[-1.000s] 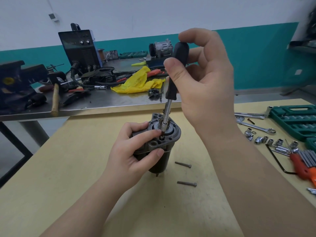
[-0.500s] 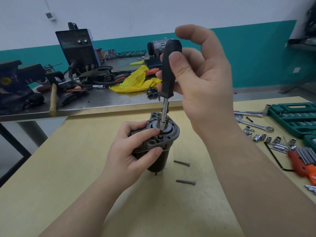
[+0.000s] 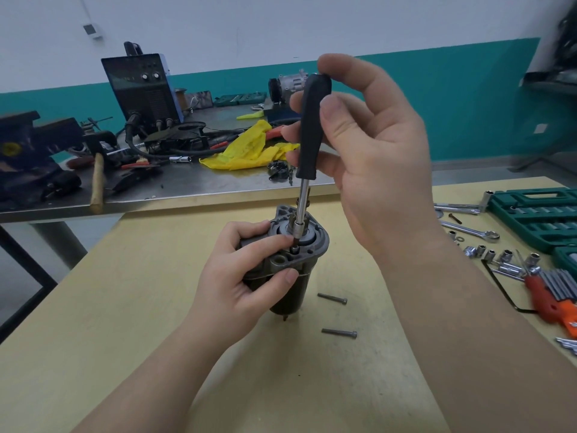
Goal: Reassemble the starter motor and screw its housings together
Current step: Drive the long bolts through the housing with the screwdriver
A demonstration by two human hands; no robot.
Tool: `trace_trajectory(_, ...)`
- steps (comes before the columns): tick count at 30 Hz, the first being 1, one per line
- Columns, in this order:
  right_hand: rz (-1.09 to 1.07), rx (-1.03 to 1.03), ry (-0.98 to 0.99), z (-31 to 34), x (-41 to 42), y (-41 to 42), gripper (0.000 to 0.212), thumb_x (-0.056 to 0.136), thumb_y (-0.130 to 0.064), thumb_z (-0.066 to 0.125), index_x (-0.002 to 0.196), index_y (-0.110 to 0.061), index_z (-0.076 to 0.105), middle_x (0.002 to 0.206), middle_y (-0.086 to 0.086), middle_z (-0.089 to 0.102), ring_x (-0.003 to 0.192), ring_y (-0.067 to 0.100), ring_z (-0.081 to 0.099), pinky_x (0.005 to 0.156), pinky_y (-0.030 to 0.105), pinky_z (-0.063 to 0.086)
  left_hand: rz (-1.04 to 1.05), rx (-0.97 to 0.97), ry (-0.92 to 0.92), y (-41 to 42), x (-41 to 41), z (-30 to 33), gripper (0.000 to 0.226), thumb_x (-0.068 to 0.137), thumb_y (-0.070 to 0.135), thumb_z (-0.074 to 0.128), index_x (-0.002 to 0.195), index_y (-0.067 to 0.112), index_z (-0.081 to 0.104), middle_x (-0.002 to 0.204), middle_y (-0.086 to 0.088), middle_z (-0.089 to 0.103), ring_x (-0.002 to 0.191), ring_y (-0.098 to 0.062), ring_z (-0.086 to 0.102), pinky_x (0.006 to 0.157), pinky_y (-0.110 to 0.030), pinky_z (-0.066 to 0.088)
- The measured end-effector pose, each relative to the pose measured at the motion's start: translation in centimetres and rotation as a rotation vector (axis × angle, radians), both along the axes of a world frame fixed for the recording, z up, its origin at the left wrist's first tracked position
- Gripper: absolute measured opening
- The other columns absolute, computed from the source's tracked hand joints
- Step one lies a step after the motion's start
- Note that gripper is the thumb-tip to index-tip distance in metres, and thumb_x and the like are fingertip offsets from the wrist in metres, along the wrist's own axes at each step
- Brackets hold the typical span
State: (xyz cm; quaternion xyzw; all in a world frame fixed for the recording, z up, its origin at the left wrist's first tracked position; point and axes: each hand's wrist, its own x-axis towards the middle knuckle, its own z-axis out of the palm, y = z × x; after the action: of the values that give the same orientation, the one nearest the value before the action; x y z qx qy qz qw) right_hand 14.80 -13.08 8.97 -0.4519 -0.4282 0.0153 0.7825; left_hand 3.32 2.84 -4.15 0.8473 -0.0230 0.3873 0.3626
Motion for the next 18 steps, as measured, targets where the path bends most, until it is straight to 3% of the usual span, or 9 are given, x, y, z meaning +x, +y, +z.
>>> trace_trajectory(5,-0.147,0.004,0.023,-0.1,-0.1,0.7,0.032,0.099,-0.016,0.071,0.127,-0.031,0.065,0.097,0.001,0.069,0.095,0.026,0.069,0.089,0.059,0.062,-0.006,-0.006,-0.002,0.0,-0.1,0.1,0.039,0.088,0.042,0.075,0.128,0.042,0.070,0.134,0.015,0.053,0.143,-0.020,0.052,0.110,-0.033,0.052)
trace_trajectory(9,-0.433,0.004,-0.144,-0.4,-0.5,1.2,0.029,0.098,-0.018,0.078,0.123,-0.025,0.066,0.093,0.000,0.070,0.082,0.008,0.065,0.081,0.035,0.061,-0.002,0.003,0.000,0.0,-0.1,0.1,0.038,0.089,0.043,0.075,0.127,0.042,0.070,0.135,0.018,0.052,0.142,-0.021,0.053,0.109,-0.038,0.054)
trace_trajectory(14,-0.221,0.026,-0.054,-0.6,-0.4,1.1,0.025,0.108,-0.014,0.056,0.132,-0.017,0.065,0.117,0.002,0.071,0.109,0.028,0.073,0.093,0.057,0.062,-0.011,0.011,-0.017,0.1,0.0,-0.1,0.038,0.089,0.043,0.076,0.125,0.055,0.071,0.134,0.019,0.052,0.142,-0.021,0.053,0.109,-0.028,0.051)
trace_trajectory(18,-0.263,-0.001,-0.096,-0.4,-0.4,0.9,0.026,0.104,-0.011,0.066,0.124,-0.026,0.064,0.107,-0.001,0.074,0.093,0.028,0.075,0.084,0.054,0.064,-0.018,0.020,-0.024,0.3,0.1,-0.2,0.039,0.090,0.043,0.076,0.127,0.057,0.069,0.135,0.018,0.052,0.143,-0.021,0.052,0.109,-0.026,0.050)
